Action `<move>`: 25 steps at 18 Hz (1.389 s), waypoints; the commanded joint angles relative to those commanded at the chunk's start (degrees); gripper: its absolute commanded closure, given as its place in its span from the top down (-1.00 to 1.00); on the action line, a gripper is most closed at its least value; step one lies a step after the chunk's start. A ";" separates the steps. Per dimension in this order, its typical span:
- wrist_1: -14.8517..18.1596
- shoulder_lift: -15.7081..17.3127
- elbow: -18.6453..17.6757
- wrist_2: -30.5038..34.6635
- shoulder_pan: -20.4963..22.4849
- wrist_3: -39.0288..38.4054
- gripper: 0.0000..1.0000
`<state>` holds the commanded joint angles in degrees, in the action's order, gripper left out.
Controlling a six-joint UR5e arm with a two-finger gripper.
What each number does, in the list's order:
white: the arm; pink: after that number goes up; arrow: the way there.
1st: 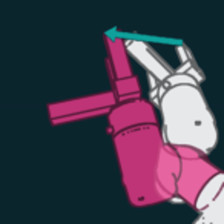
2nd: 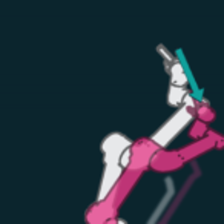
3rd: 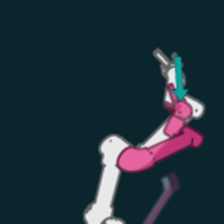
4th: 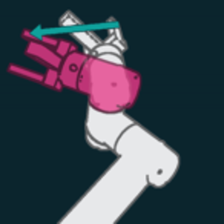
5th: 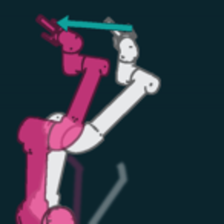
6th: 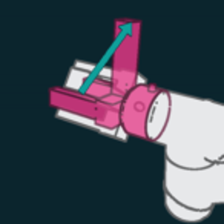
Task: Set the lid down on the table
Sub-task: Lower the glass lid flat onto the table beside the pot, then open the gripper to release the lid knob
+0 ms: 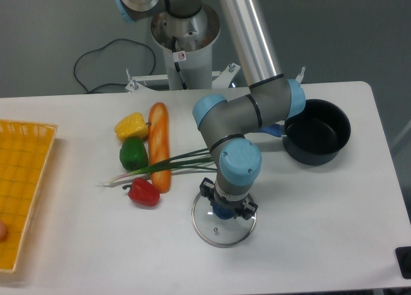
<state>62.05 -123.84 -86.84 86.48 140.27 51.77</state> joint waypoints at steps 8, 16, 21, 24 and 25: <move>0.00 0.09 0.00 0.00 0.00 0.00 0.68; 0.00 0.61 0.09 0.09 0.09 0.53 1.00; -0.09 2.02 -0.35 0.35 0.35 0.62 1.00; -0.09 3.25 -1.23 1.23 1.66 0.88 1.00; -0.26 3.34 -1.32 1.40 2.19 1.31 1.00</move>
<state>61.79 -120.50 -88.15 87.89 142.47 53.08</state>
